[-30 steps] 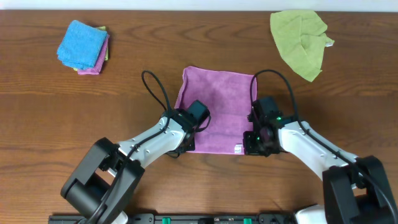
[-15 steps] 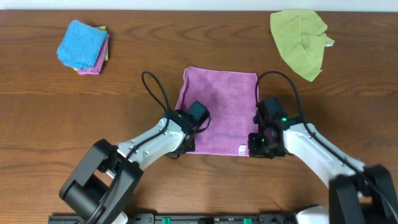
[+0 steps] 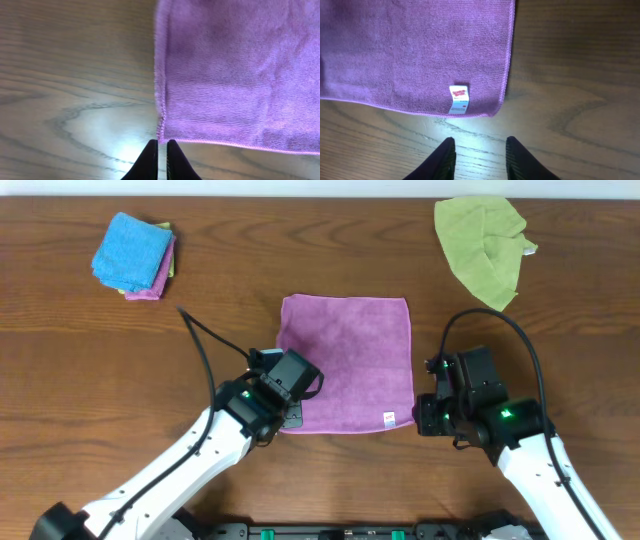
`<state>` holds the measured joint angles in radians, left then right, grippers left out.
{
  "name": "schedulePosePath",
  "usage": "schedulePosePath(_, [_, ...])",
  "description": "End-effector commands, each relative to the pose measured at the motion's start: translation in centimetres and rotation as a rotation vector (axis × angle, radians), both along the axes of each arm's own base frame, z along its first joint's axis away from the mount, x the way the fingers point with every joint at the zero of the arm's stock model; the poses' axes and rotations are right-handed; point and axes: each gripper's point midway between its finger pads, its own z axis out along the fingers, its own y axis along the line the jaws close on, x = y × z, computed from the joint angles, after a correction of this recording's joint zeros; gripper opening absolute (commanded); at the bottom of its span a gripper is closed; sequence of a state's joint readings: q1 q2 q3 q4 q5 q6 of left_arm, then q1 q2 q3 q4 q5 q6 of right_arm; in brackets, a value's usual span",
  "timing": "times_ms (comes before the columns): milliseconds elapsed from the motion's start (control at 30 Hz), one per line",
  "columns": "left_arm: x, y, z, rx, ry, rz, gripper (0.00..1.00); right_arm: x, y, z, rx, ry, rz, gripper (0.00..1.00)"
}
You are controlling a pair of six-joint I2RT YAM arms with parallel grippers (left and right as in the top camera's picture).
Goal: Fold the cloth
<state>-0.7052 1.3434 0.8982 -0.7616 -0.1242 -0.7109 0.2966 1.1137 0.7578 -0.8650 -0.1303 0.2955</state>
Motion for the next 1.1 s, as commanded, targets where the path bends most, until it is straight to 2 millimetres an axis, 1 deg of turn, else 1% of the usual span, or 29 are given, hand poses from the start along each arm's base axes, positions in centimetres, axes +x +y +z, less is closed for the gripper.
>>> schedulePosePath(0, [0.4,0.9,0.3,0.043,-0.032,0.025,0.10,0.5,0.0,0.7,0.002,-0.026,0.006,0.34])
schedulePosePath(100, [0.3,1.0,0.1,0.050,-0.020,0.025,0.09,0.5,0.0,0.7,0.005,-0.028,0.006,0.33])
schedulePosePath(167, [0.1,1.1,0.0,0.055,-0.012,0.025,0.06,0.4,0.0,0.7,0.003,-0.023,0.006,0.34])
schedulePosePath(233, [-0.1,0.8,-0.1,0.038,0.000,0.031,0.08,0.4,0.0,0.7,0.004,-0.023,0.006,0.36])
schedulePosePath(267, [-0.2,0.6,-0.1,0.023,0.008,0.040,0.12,0.4,0.0,0.7,0.004,-0.023,0.006,0.36])
schedulePosePath(400, [-0.6,-0.9,-0.8,-0.047,0.059,0.023,0.52,0.5,0.0,0.6,0.003,-0.024,0.006,0.39])
schedulePosePath(467, [-0.8,-1.0,-1.4,-0.037,0.081,0.007,0.60,0.6,0.0,0.5,0.003,-0.022,0.005,0.40])
schedulePosePath(500, [-0.9,-1.0,-1.8,-0.031,0.096,0.005,0.61,0.6,0.0,0.4,0.002,-0.018,0.003,0.40])
schedulePosePath(567, [-1.3,-1.3,-2.6,-0.026,0.135,-0.008,0.61,0.6,-0.2,0.0,-0.002,0.002,-0.004,0.40])
schedulePosePath(700, [-1.8,-1.0,-4.3,0.016,0.195,-0.006,0.49,0.6,-0.4,-1.3,0.001,0.063,-0.020,0.39])
schedulePosePath(800, [-1.9,-0.7,-5.2,0.047,0.217,-0.010,0.45,0.4,-0.1,-2.1,0.043,0.116,-0.013,0.39])
schedulePosePath(833, [-1.9,-0.7,-5.4,0.051,0.222,-0.013,0.44,0.3,-0.1,-2.4,0.060,0.134,-0.007,0.39])
schedulePosePath(867, [-1.9,-0.7,-5.4,0.053,0.222,-0.017,0.41,0.3,-0.3,-2.7,0.062,0.146,-0.017,0.39])
schedulePosePath(933, [-1.9,-0.4,-5.4,0.055,0.230,-0.024,0.38,0.5,-1.3,-3.1,0.061,0.169,-0.060,0.38])
schedulePosePath(1000, [-1.9,0.3,-5.4,0.049,0.253,-0.007,0.34,0.9,-1.6,-2.8,0.127,0.162,-0.068,0.40])
schedulePosePath(1067, [-1.6,0.6,-5.1,0.002,0.269,0.001,0.30,1.4,-1.9,-2.0,0.225,0.144,-0.076,0.43])
